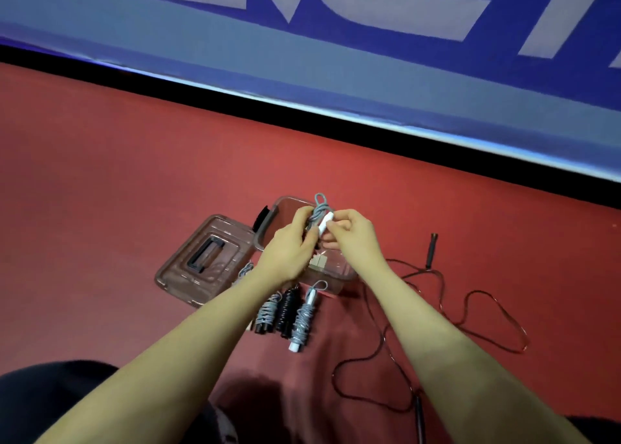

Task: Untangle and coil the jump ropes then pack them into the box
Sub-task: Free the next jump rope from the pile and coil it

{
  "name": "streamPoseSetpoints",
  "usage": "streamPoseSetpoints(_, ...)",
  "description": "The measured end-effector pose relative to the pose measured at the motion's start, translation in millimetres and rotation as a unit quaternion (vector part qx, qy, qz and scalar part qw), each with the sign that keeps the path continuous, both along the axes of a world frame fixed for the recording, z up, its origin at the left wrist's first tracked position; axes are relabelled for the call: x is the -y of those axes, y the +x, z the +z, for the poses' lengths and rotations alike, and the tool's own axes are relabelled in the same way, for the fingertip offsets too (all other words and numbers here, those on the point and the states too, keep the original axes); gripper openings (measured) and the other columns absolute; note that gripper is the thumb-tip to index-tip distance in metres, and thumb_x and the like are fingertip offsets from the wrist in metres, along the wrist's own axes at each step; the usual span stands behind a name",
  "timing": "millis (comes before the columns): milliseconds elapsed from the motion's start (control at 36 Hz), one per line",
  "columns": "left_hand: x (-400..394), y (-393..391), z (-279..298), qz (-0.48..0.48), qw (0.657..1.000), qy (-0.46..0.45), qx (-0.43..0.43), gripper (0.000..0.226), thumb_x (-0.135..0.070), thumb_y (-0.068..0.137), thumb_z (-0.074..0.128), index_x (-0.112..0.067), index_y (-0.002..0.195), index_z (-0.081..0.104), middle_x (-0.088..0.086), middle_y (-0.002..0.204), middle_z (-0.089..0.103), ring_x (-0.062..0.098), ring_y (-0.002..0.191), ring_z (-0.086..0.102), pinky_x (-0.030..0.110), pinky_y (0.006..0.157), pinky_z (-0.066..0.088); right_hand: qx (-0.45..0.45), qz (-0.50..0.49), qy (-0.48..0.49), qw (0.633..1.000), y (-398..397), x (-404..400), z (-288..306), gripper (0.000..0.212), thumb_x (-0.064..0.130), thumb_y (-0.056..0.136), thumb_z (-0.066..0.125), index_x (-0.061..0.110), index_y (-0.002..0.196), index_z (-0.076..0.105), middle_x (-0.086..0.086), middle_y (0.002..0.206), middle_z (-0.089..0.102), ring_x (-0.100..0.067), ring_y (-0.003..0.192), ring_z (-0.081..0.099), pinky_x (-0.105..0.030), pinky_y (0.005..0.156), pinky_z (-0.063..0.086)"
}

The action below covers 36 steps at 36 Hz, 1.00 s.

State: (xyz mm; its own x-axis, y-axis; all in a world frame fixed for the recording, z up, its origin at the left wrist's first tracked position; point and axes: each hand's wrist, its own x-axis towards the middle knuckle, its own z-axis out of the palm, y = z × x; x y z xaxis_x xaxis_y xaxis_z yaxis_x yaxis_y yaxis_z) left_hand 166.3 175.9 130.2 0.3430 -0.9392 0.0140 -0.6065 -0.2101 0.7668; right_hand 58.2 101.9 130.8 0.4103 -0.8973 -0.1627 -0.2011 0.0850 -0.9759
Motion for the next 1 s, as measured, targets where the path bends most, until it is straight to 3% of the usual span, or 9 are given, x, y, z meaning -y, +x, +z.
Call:
streamPoseSetpoints(222,-33.2,38.7,-75.1,0.169,0.981,0.054,-0.075,0.02,-0.034,0.098,0.043,-0.015,0.105,0.043,0.003,0.079,0.062,0.019,0.072,0.057,0.031,0.062,0.04,-0.092,0.158,0.056,0.981,48.2,-24.2,-79.6,0.023,-0.002,0.095,0.043,0.003,0.107,0.062,-0.006,0.083,0.06,-0.009,0.068,0.055,-0.019,0.065,0.049)
streamPoseSetpoints(444,-40.6,65.2,-142.8,0.217,0.965,0.124,-0.078,0.019,-0.033,0.098,0.042,-0.015,0.102,0.041,0.001,0.085,0.057,0.023,0.081,0.056,0.036,0.069,0.043,-0.165,0.221,0.06,0.959,85.3,-38.3,-158.2,0.038,0.003,0.092,0.04,0.007,0.124,0.06,-0.004,0.097,0.062,-0.012,0.088,0.055,-0.021,0.079,0.041)
streamPoseSetpoints(528,-39.8,73.8,-168.5,0.239,0.958,0.144,-0.069,0.02,-0.033,0.098,0.042,-0.013,0.096,0.04,0.008,0.083,0.06,0.03,0.079,0.057,0.043,0.068,0.048,-0.181,0.249,0.047,0.95,96.8,-39.4,-179.8,0.04,0.0,0.092,0.037,0.004,0.126,0.058,-0.005,0.107,0.064,-0.009,0.085,0.054,-0.012,0.07,0.04)
streamPoseSetpoints(583,-38.5,76.9,-182.7,0.238,0.96,0.144,-0.042,0.02,-0.032,0.097,0.044,-0.012,0.092,0.041,0.011,0.083,0.06,0.034,0.081,0.055,0.044,0.068,0.044,-0.189,0.246,0.05,0.949,101.0,-38.9,-191.2,0.038,0.0,0.093,0.037,0.006,0.123,0.06,0.0,0.093,0.06,-0.001,0.066,0.047,-0.006,0.057,0.034)
streamPoseSetpoints(667,-30.6,79.0,-198.8,0.235,0.96,0.155,0.005,0.022,-0.027,0.096,0.049,-0.007,0.104,0.049,0.016,0.102,0.053,0.034,0.095,0.044,0.042,0.081,0.035,-0.195,0.229,0.049,0.952,108.4,-36.2,-211.7,0.032,0.0,0.093,0.037,0.008,0.108,0.064,0.002,0.078,0.056,0.001,0.056,0.038,-0.012,0.051,0.03)
streamPoseSetpoints(722,-24.0,78.8,-203.4,0.243,0.958,0.152,0.027,0.026,-0.025,0.094,0.053,-0.005,0.11,0.055,0.018,0.11,0.044,0.034,0.101,0.039,0.04,0.09,0.031,-0.211,0.23,0.044,0.949,109.8,-33.6,-219.2,0.025,-0.003,0.091,0.039,0.006,0.086,0.062,-0.005,0.071,0.053,-0.005,0.056,0.037,-0.02,0.054,0.032)
streamPoseSetpoints(778,-21.5,78.6,-208.5,0.248,0.953,0.169,0.033,0.027,-0.023,0.094,0.054,-0.004,0.112,0.057,0.019,0.113,0.039,0.034,0.103,0.036,0.038,0.093,0.028,-0.218,0.237,0.041,0.946,108.7,-33.3,-227.1,0.022,-0.006,0.089,0.041,-0.002,0.078,0.06,-0.014,0.072,0.056,-0.012,0.065,0.043,-0.029,0.063,0.037)
streamPoseSetpoints(889,-23.0,84.7,-214.9,0.237,0.948,0.209,0.028,0.033,-0.027,0.096,0.05,-0.009,0.123,0.056,0.019,0.119,0.043,0.034,0.109,0.037,0.036,0.095,0.027,-0.215,0.251,0.057,0.942,105.2,-34.5,-237.2,0.03,-0.001,0.092,0.041,0.003,0.108,0.067,-0.007,0.1,0.065,-0.011,0.089,0.052,-0.023,0.08,0.039)
streamPoseSetpoints(1000,-21.5,89.9,-215.3,0.208,0.954,0.213,0.035,0.037,-0.032,0.093,0.055,-0.011,0.123,0.055,0.015,0.118,0.048,0.032,0.111,0.039,0.038,0.097,0.033,-0.222,0.245,0.076,0.941,104.6,-34.6,-238.6,0.035,0.0,0.092,0.037,0.005,0.114,0.064,-0.001,0.089,0.058,-0.011,0.079,0.049,-0.021,0.068,0.036)
